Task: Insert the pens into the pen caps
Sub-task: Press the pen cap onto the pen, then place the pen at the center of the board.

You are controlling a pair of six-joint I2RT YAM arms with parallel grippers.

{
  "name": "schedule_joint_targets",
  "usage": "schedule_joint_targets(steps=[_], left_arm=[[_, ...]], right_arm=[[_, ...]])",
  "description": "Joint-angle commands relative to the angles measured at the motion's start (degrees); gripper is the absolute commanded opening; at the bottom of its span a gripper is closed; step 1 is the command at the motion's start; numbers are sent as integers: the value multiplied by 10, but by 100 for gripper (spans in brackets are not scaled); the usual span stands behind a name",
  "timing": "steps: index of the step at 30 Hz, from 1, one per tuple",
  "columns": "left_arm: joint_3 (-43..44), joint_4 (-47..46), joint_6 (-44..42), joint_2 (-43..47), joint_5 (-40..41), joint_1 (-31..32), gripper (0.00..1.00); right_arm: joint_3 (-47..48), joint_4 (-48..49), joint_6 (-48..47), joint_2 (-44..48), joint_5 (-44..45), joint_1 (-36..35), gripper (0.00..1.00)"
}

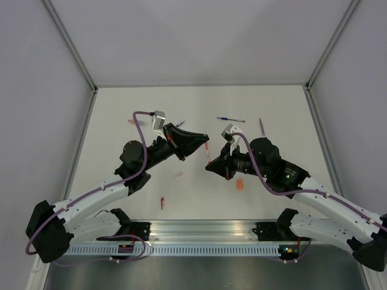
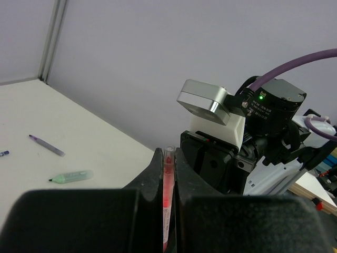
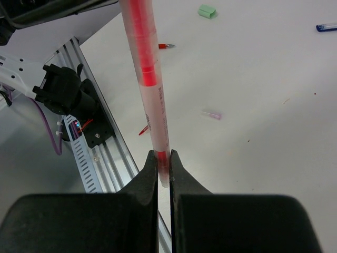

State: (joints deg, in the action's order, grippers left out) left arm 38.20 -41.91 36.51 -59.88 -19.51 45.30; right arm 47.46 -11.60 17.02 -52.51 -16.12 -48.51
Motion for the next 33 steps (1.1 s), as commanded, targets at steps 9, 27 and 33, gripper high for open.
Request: schedule_joint_targets(steps=[9,27,33], left_arm=[[22,216,45,75,-80,-77,22],[-56,335,-21,182,104,-154,92],[-120,290,-51,204,148,-155,93]], right_arm=[[-15,182,10,3,-8,35,0],[-21,129,189,-257,125,82,0],[61,79,230,-395,148,83,0]])
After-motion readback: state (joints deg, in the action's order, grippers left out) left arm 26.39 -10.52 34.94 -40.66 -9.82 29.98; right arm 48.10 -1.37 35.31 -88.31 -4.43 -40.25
